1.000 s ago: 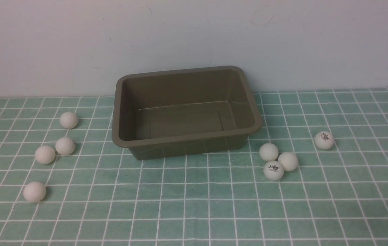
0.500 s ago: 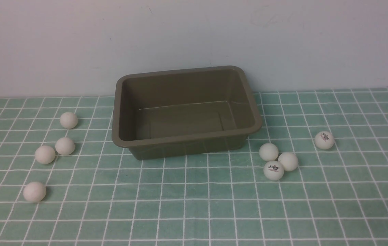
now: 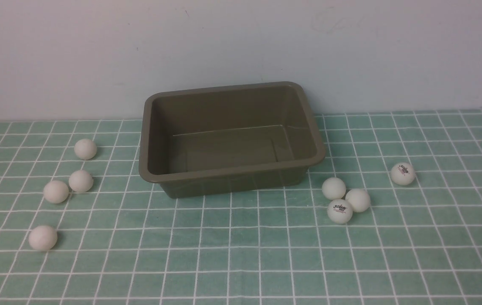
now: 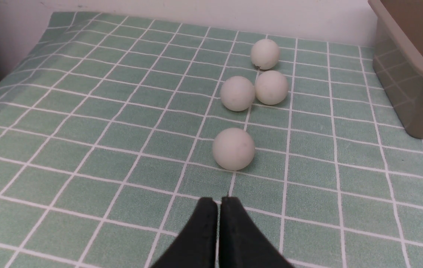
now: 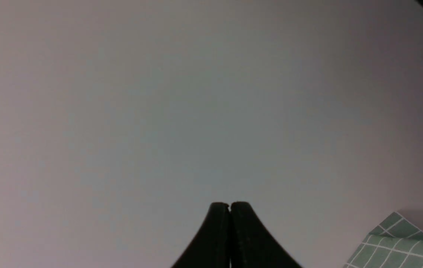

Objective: Put the table tennis balls in the box on the green coffee tablecloth.
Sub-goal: 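Reach for and grasp a ping pong ball on the table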

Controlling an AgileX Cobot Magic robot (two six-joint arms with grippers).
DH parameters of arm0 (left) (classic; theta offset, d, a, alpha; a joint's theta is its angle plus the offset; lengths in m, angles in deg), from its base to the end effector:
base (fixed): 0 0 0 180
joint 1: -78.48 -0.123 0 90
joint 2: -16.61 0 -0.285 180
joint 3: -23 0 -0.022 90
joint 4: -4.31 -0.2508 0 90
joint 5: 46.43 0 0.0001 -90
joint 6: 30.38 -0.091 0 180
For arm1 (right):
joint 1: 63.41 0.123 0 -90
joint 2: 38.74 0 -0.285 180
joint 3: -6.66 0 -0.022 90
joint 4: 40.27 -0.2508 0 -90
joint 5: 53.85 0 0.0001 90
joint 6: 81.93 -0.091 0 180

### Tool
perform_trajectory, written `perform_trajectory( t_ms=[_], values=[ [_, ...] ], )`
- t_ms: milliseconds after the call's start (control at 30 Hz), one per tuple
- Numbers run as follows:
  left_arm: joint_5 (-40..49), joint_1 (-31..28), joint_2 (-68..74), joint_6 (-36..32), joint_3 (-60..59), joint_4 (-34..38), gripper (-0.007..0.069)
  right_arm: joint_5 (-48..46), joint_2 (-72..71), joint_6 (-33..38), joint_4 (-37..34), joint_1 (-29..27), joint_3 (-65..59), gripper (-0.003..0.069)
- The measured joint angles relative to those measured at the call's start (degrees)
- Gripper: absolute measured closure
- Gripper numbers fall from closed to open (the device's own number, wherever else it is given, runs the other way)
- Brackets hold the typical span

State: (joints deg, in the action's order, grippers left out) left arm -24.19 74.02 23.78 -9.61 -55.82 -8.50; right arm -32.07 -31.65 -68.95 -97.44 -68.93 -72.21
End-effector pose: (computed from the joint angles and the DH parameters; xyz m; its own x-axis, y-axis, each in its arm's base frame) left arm 0.0515 0.0117 0.1704 -0.2757 -0.1759 -0.9450 -0.2022 0.9717 -0.1219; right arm 0.0459 -0.0329 0.2220 0.4681 0.5963 -0.6522 0.1009 0.6971 0.7099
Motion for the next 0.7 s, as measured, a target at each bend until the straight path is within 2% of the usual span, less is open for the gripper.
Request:
perform_trajectory(
  t_ms=[367, 433, 500, 567, 633, 700],
  values=[
    [0.0, 0.0, 0.0, 0.0, 0.0, 0.0, 0.0629, 1.22, 0.0, -1.84, -7.59, 0.0, 0.0, 0.0672],
    [0.0, 0.0, 0.0, 0.0, 0.0, 0.0, 0.0629, 0.23, 0.0, -1.9, -5.92, 0.0, 0.0, 0.0672],
    [0.0, 0.0, 0.0, 0.0, 0.0, 0.0, 0.0629, -4.99, 0.0, -1.08, 0.34, 0.0, 1.23, 0.0672],
    [0.0, 0.0, 0.0, 0.0, 0.0, 0.0, 0.0629, -16.77, 0.0, 1.34, 13.41, 0.0, 6.7, 0.0672],
    [0.0, 0.0, 0.0, 0.0, 0.0, 0.0, 0.0629, -24.12, 0.31, 2.39, 21.9, 0.0, 10.66, 0.0672],
    [0.0, 0.0, 0.0, 0.0, 0.0, 0.0, 0.0629, -33.91, 3.36, 3.25, 33.71, 0.0, 17.96, 0.0672]
  ],
)
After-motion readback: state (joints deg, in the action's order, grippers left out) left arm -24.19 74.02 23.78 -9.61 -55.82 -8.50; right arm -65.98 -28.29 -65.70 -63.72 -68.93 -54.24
